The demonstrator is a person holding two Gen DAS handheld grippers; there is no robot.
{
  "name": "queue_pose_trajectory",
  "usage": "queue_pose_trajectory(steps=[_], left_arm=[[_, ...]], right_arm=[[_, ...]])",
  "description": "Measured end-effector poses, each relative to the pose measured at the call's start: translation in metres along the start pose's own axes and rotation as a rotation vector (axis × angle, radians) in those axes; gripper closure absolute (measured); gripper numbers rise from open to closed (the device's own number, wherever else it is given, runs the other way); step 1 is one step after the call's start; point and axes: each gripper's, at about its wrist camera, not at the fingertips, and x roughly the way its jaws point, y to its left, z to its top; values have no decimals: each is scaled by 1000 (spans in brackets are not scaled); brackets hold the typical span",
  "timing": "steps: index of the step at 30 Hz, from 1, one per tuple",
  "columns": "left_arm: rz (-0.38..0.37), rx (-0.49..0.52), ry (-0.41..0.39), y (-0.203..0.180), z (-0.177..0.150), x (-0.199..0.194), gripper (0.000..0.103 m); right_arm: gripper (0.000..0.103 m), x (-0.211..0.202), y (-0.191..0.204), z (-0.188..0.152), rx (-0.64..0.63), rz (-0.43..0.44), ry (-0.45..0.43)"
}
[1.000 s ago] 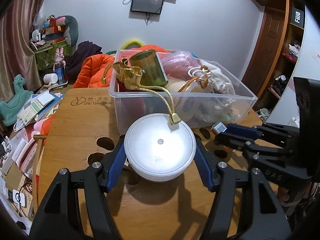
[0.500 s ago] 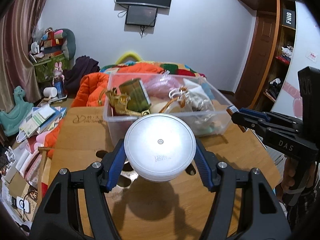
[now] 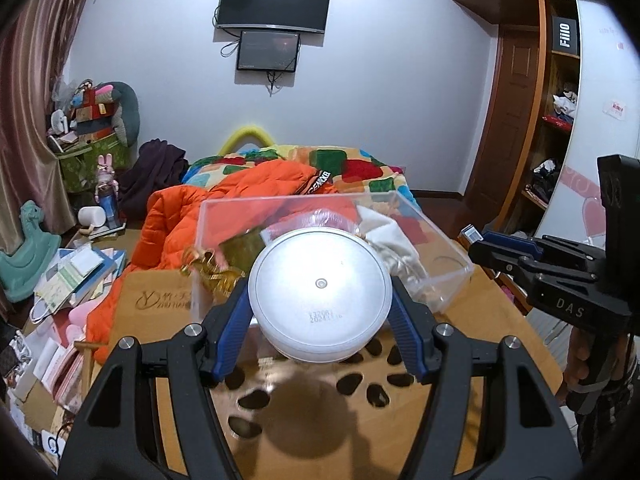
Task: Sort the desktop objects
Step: 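Carry both items over the bin and open both tools to drop them inside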
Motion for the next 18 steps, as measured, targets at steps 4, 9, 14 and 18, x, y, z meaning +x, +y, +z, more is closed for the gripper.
queue_pose_trajectory(steps=[4, 9, 14, 18], left_arm=[[0, 16, 6, 0, 9, 15, 38], [-12, 32, 25, -3, 17, 32, 38], [-10, 44, 45, -7, 20, 47, 38], [-8, 53, 59, -9, 21, 55, 38]], right_arm=[[78, 10, -5, 9, -3, -3, -2], [78, 26, -10, 17, 15, 0, -6], [78, 44, -12, 21, 20, 4, 8], [78, 54, -13, 21, 17, 2, 27]])
